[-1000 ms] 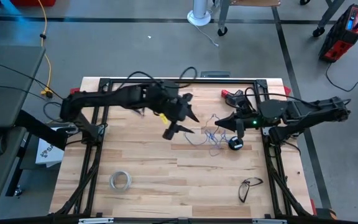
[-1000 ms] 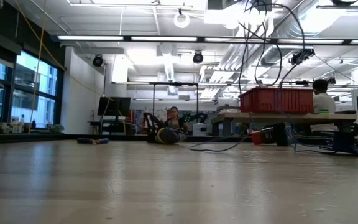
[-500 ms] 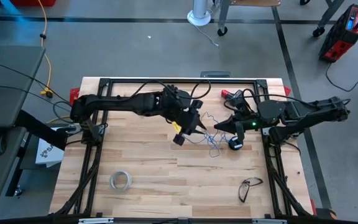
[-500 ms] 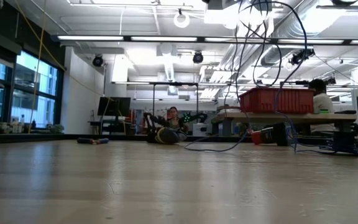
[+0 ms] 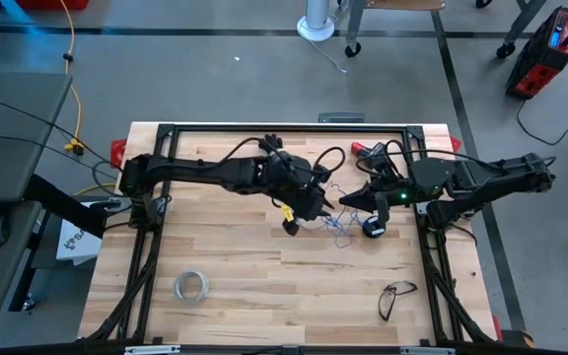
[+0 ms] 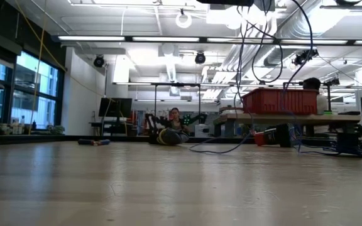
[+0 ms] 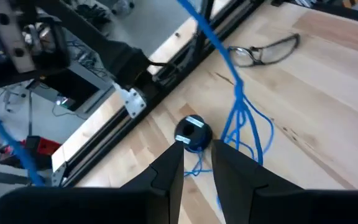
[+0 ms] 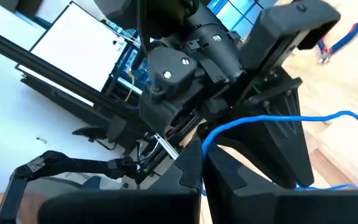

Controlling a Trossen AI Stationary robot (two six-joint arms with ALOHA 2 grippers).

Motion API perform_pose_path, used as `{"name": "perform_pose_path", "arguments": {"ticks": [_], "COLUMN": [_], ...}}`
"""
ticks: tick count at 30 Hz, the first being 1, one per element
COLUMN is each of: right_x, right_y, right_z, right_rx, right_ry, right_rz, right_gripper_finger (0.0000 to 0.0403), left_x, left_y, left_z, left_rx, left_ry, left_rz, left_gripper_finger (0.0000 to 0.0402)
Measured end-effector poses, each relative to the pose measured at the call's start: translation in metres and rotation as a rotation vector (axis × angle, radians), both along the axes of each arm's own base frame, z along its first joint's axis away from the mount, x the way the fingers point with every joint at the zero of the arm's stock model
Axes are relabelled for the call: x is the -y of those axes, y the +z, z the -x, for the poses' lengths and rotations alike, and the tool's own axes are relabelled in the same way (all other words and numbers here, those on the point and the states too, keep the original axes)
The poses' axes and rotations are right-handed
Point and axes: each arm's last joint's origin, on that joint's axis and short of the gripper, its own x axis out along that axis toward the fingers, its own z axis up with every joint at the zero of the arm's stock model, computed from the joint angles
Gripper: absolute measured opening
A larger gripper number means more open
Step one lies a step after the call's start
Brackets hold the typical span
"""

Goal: Coil cords
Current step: Uncoil the blue wire from the black spool

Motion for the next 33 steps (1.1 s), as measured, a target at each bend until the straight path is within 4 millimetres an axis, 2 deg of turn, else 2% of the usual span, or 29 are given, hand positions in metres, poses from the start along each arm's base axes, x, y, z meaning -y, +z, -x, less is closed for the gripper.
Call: {"name": "perform_pose_path", "arguments": {"ticks": [9, 15, 21, 33], "right_x": [0.000, 0.000, 0.000, 0.000], "right_y": [0.000, 0.000, 0.000, 0.000], "right_z": [0.000, 0.000, 0.000, 0.000], "right_rx": [0.000, 0.001, 0.003, 0.006], "right_ry": [0.000, 0.004, 0.006, 0.005], "right_rz": [0.000, 0.018, 0.025, 0.025], "right_gripper_finger": [0.0000, 0.0000, 0.0000, 0.0000], "left_x": [0.005, 0.004, 0.005, 0.006], "left_y": [-0.005, -0.003, 0.001, 0.007], "left_z": [0.003, 0.013, 0.012, 0.006], "left_rx": [-0.052, -0.121, -0.097, -0.005], "left_ry": [0.030, 0.044, 0.045, 0.038], "left_rz": [-0.068, -0.075, 0.008, 0.011], "left_gripper_finger": [0.0077, 0.0077, 0.0077, 0.0077]}}
